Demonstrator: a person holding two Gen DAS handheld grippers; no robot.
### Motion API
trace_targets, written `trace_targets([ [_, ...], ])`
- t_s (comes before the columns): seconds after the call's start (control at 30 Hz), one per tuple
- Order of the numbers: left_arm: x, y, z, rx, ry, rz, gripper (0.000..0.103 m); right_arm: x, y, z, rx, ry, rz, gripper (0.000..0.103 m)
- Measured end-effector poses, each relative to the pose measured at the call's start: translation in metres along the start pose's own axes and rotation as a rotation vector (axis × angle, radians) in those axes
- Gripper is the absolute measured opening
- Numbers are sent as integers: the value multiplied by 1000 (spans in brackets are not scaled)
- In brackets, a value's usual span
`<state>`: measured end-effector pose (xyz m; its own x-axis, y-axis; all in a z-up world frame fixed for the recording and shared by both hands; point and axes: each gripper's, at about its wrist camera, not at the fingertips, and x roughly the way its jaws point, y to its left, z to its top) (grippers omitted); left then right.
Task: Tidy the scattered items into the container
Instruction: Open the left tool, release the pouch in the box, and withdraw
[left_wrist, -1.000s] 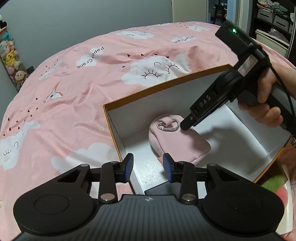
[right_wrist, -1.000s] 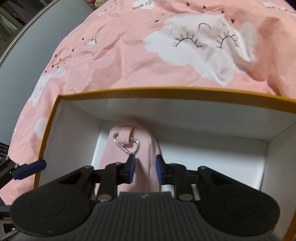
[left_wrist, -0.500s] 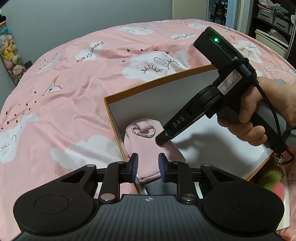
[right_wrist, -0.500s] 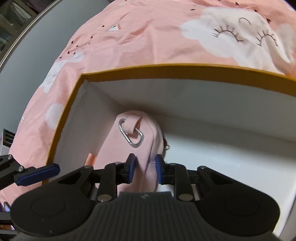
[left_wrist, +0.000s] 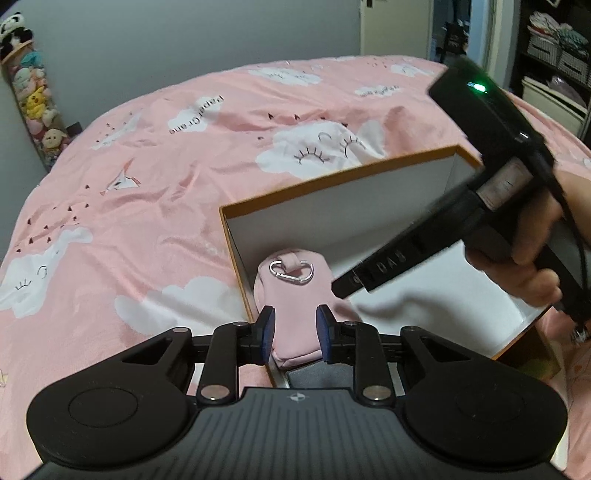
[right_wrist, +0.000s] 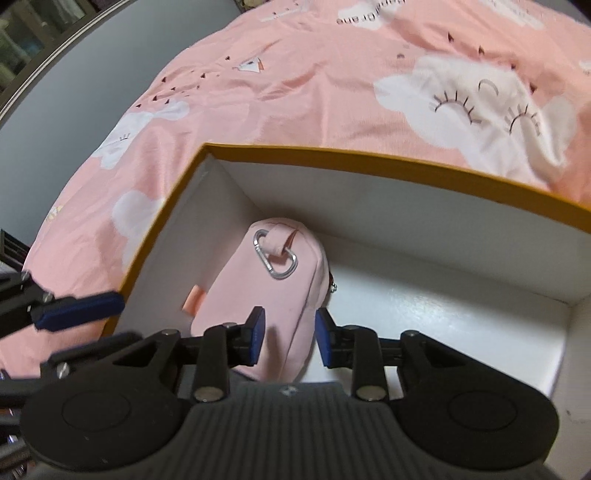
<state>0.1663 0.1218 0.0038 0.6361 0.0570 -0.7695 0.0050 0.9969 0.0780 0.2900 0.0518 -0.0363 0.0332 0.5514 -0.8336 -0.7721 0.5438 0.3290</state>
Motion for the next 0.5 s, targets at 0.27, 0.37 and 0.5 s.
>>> trace_targets([
  [0.27, -32, -39, -14, -65, -97, 74, 29, -53, 17, -38, -90, -126, -40, 41],
  [0.37, -41, -54, -20, -65, -136, 102, 29, -70, 23, -54, -116, -184, -60, 41],
  [0.5, -52, -64, -27, -108, -168, 107, 32, -92, 33, -77, -156, -263, -110, 44],
])
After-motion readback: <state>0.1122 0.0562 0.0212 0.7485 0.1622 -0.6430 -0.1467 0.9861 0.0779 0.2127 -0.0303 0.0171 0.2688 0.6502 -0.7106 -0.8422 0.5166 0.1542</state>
